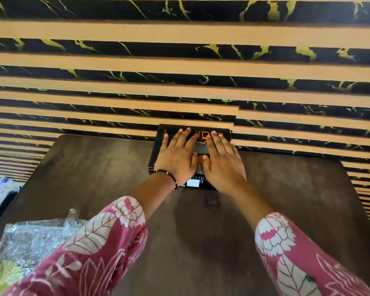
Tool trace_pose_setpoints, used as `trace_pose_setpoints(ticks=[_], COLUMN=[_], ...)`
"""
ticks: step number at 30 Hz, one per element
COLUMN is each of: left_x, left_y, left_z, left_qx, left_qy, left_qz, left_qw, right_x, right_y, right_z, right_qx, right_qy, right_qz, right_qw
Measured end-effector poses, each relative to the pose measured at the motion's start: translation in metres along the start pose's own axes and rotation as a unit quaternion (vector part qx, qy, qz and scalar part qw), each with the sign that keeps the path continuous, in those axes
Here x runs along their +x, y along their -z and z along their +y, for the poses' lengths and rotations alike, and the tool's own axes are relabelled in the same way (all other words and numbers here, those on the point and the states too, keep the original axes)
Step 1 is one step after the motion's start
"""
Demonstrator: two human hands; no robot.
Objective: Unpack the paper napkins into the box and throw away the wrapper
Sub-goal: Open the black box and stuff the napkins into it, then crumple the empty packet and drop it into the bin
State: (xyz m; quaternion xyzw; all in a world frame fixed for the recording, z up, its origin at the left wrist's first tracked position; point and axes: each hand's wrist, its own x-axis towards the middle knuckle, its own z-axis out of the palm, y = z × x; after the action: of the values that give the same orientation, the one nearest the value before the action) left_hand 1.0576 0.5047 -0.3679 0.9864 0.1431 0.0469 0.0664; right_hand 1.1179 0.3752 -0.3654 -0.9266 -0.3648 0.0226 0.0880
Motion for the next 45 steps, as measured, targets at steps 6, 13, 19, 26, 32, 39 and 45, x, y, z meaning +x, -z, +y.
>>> trace_pose_setpoints(ticks=[6, 13, 19, 26, 32, 39, 45], left_x=[-0.004, -0.147, -0.306, -0.364, -0.358, -0.333, -0.328], left_y=[0.014, 0.023, -0.020, -0.027, -0.026, -0.021, -0.015], left_z=[0.009, 0.014, 0.001, -0.008, 0.016, 0.091, 0.079], left_qx=[0.007, -0.081, -0.069, -0.015, -0.042, -0.057, -0.043], left_qy=[0.025, 0.084, 0.146, 0.251, 0.254, 0.049, 0.043], left_qz=[-0.063, -0.036, -0.083, -0.106, -0.165, -0.251, -0.150], left_qw=[0.998, 0.993, 0.983, 0.962, 0.952, 0.965, 0.987], right_x=[0.001, -0.131, -0.272, -0.325, -0.340, -0.329, -0.325], right_y=[0.016, 0.023, -0.032, -0.052, -0.054, -0.035, -0.011], right_z=[-0.004, -0.036, -0.074, -0.072, -0.057, -0.032, -0.020], right_qx=[0.002, 0.145, 0.236, 0.148, 0.039, 0.161, 0.255], right_qy=[-0.012, -0.011, -0.010, 0.027, 0.032, -0.102, -0.125], right_qz=[-0.065, 0.017, -0.111, -0.171, -0.157, -0.134, -0.066], right_qw=[0.998, 0.989, 0.965, 0.974, 0.986, 0.972, 0.957])
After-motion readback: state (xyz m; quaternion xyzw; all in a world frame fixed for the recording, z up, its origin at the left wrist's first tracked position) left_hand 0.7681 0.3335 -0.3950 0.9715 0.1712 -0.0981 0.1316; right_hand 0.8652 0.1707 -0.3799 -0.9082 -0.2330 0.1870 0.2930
